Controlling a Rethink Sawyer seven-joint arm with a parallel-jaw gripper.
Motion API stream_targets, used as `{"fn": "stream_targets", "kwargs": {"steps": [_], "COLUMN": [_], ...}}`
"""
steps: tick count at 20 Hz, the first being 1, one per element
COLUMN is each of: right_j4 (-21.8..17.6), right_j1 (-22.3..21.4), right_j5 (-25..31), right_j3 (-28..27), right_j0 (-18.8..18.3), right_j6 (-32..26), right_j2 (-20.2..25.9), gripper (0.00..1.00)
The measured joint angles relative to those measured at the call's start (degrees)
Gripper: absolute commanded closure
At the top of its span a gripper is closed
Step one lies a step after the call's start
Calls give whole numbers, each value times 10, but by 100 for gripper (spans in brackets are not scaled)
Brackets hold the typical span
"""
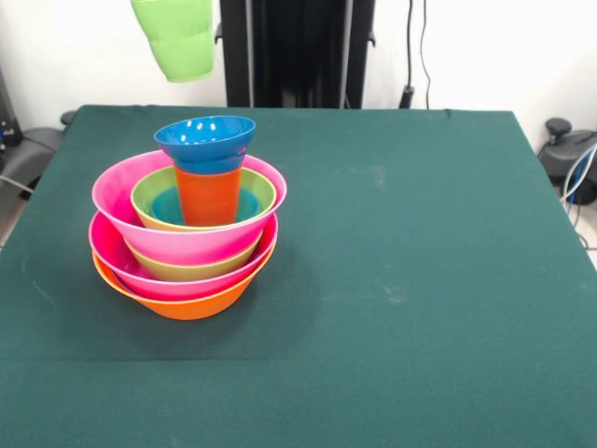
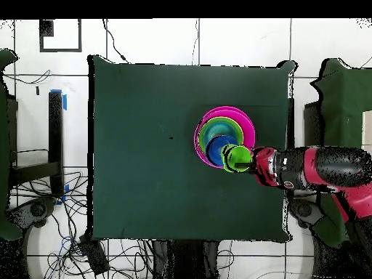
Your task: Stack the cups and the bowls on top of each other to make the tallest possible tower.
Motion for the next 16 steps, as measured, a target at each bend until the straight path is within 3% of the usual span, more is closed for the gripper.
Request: {"fn": "stream_targets", "kwargs": {"steps": [16], "right_j4": [-8], "right_j1": [23], "right_j5": [0], "right_j3": [-26], "right_j0": [3], "right_j6": [0], "right_j2": [0], "gripper": [100]}}
